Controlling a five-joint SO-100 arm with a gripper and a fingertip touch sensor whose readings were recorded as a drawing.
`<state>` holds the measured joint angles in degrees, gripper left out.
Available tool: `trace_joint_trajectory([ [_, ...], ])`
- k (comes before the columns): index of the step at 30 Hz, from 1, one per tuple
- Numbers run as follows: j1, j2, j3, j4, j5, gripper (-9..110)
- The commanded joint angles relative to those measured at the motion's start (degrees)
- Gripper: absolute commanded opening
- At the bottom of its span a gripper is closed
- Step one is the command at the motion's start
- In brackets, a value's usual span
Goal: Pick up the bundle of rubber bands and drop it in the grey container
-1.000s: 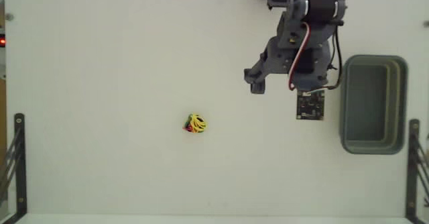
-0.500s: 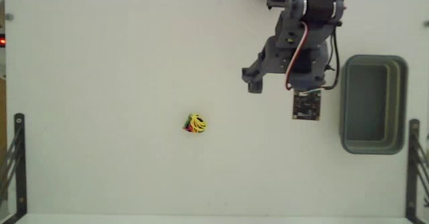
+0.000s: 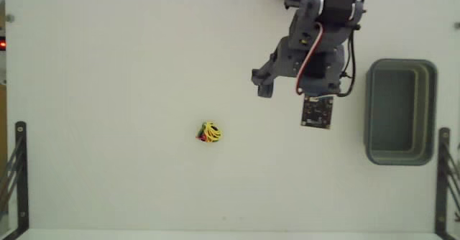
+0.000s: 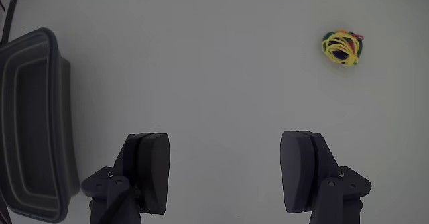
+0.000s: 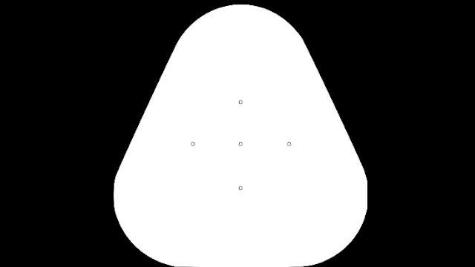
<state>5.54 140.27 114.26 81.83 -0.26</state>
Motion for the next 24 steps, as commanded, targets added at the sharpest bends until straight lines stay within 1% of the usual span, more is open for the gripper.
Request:
trace_joint_trajectory([
  [1,1.9,1.8,0.3,0.1,0.3,110],
  [24,8.3,1.8,0.3,0.1,0.3,110],
])
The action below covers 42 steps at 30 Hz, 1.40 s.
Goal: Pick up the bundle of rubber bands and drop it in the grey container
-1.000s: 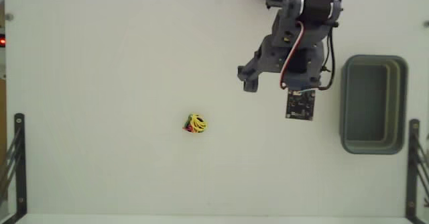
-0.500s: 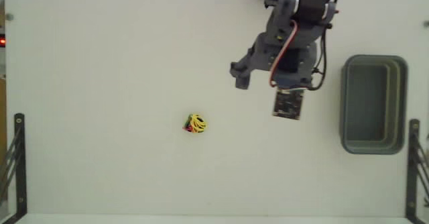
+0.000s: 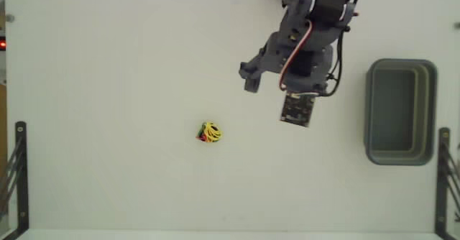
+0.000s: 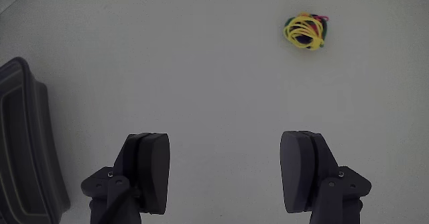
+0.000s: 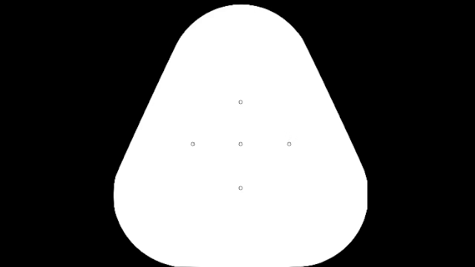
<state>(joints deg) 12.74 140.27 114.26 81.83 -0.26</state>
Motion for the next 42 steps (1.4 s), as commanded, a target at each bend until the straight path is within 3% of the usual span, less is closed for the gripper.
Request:
trace_joint_trajectory([
  [1,1.3,1.8,0.3,0.1,0.3,110],
  [42,12.8,1.8,0.3,0.1,0.3,110],
])
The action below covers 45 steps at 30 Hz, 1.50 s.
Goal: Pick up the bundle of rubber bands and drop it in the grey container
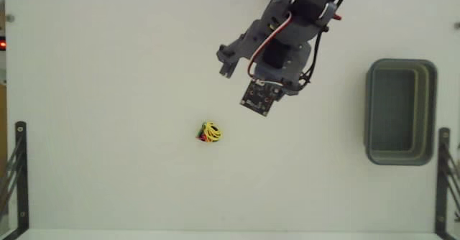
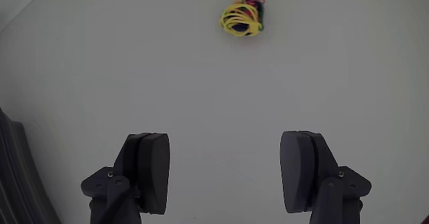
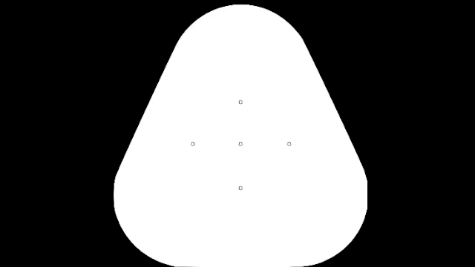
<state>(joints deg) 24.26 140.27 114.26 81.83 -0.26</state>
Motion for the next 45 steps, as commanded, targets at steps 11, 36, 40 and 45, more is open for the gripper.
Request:
trace_joint_trajectory([
  [11,3.6,1.8,0.3,0.1,0.3,110],
  [36,3.6,0.4,0.1,-1.2,0.3,110],
  [40,3.6,-3.8,-0.5,-4.7,0.3,110],
  [45,3.6,-10.0,-2.1,-9.4,0.3,110],
])
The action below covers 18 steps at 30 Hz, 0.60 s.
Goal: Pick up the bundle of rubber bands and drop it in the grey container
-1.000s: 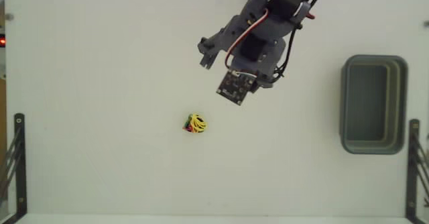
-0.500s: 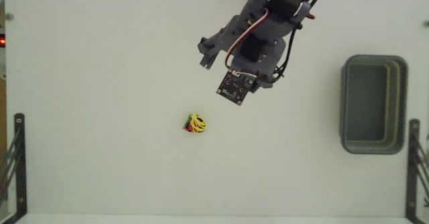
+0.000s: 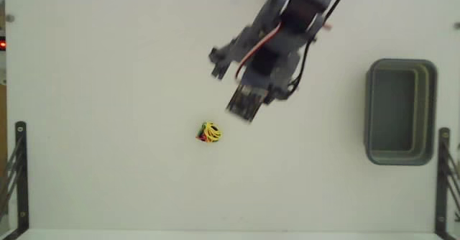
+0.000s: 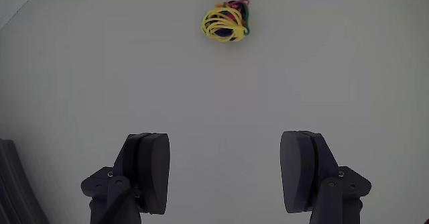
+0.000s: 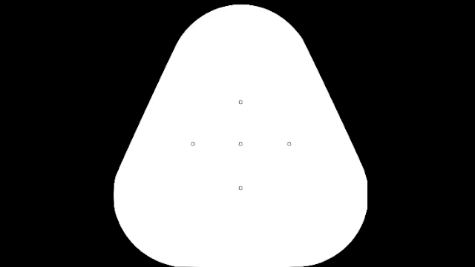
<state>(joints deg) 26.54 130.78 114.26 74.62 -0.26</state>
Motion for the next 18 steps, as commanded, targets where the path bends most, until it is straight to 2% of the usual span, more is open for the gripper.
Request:
trace_joint_trajectory([
  [1,1.3,-1.4,-2.4,-2.7,0.3,110],
  [18,1.3,-20.8,-11.8,-12.7,0.3,110],
])
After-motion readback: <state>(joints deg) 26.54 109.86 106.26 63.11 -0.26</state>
